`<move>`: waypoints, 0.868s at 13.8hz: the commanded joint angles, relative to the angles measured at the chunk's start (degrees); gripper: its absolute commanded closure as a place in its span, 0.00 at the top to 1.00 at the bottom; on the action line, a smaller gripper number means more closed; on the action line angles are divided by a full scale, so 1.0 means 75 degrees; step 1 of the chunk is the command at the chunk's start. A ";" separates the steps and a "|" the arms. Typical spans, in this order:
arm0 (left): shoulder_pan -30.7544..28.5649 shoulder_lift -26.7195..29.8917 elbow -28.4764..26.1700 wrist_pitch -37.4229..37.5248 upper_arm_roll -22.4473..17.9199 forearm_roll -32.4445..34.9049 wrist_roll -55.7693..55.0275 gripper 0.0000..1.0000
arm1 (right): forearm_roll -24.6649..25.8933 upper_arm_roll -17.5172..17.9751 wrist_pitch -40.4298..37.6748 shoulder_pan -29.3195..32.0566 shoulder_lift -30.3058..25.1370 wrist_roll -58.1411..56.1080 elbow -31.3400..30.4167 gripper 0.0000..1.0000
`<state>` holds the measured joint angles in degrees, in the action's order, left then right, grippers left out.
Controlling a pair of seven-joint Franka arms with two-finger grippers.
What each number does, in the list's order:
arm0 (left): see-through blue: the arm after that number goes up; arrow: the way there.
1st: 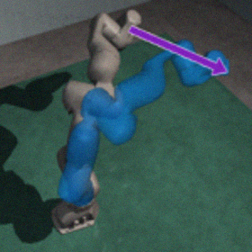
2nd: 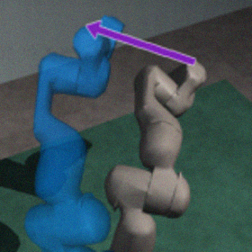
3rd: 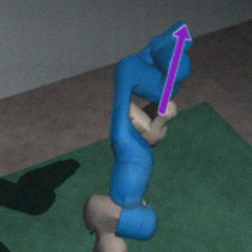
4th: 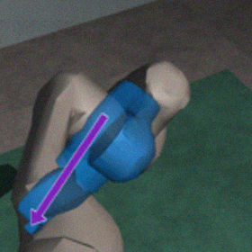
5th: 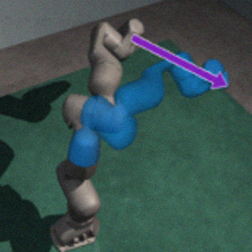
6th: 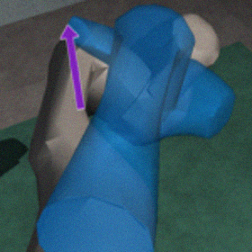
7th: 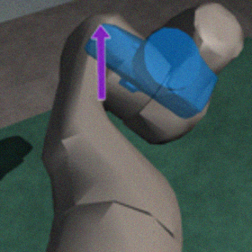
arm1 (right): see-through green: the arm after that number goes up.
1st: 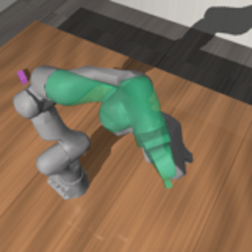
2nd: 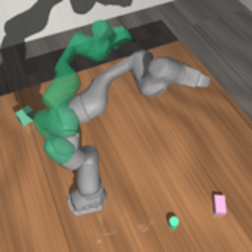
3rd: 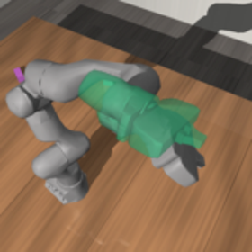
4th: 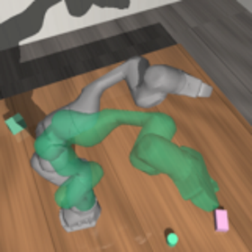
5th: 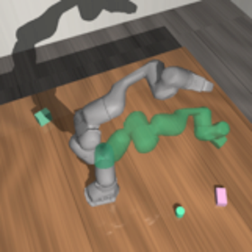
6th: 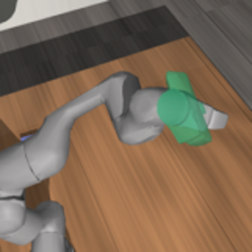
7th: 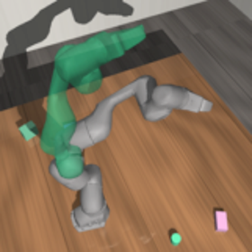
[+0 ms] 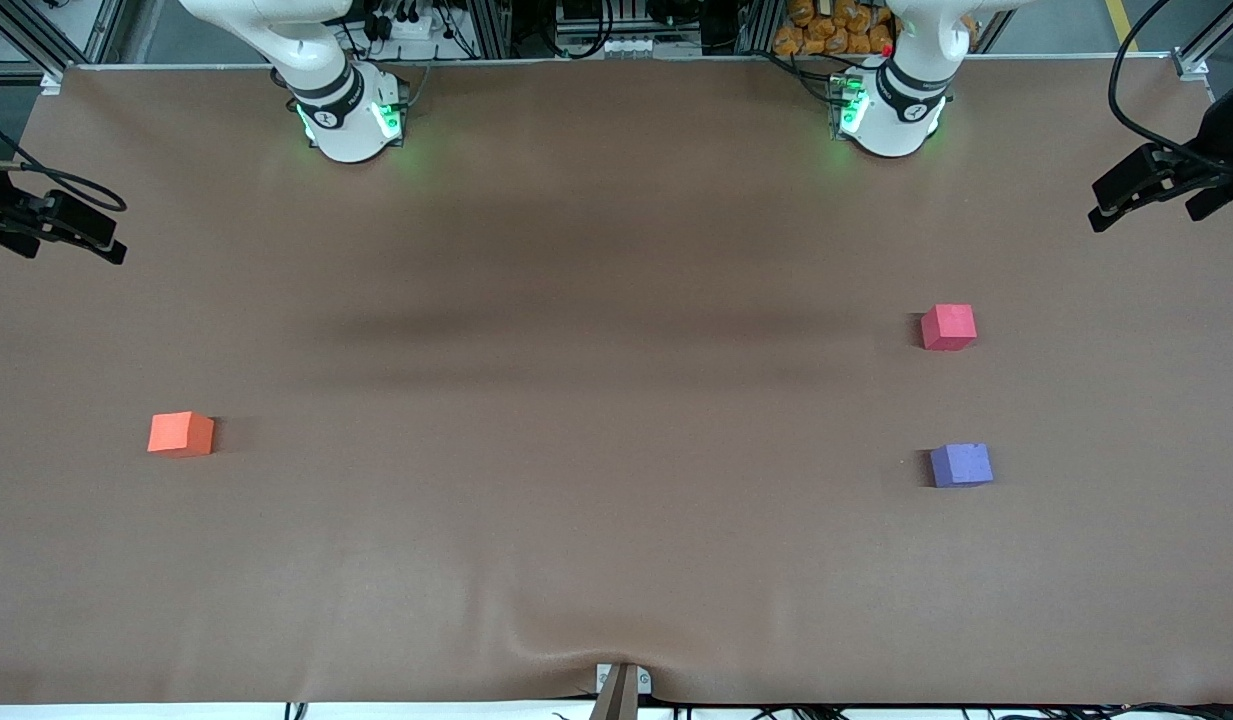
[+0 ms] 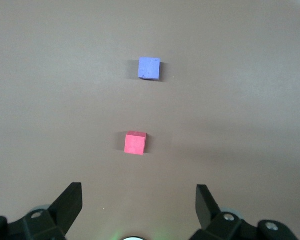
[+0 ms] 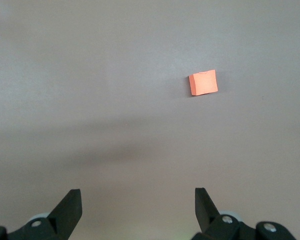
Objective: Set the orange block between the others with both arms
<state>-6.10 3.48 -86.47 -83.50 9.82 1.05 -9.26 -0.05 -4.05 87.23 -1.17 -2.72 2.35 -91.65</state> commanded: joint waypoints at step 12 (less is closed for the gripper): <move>-0.0382 0.0169 0.0116 0.0833 0.0026 -0.0035 0.0309 1.00 | 0.0042 0.0060 -0.0122 -0.0031 0.0105 0.0073 0.0209 1.00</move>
<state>-8.33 4.03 -85.92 -78.35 9.74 1.05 -7.98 -0.05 -3.81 87.21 -1.23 -2.69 2.35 -91.65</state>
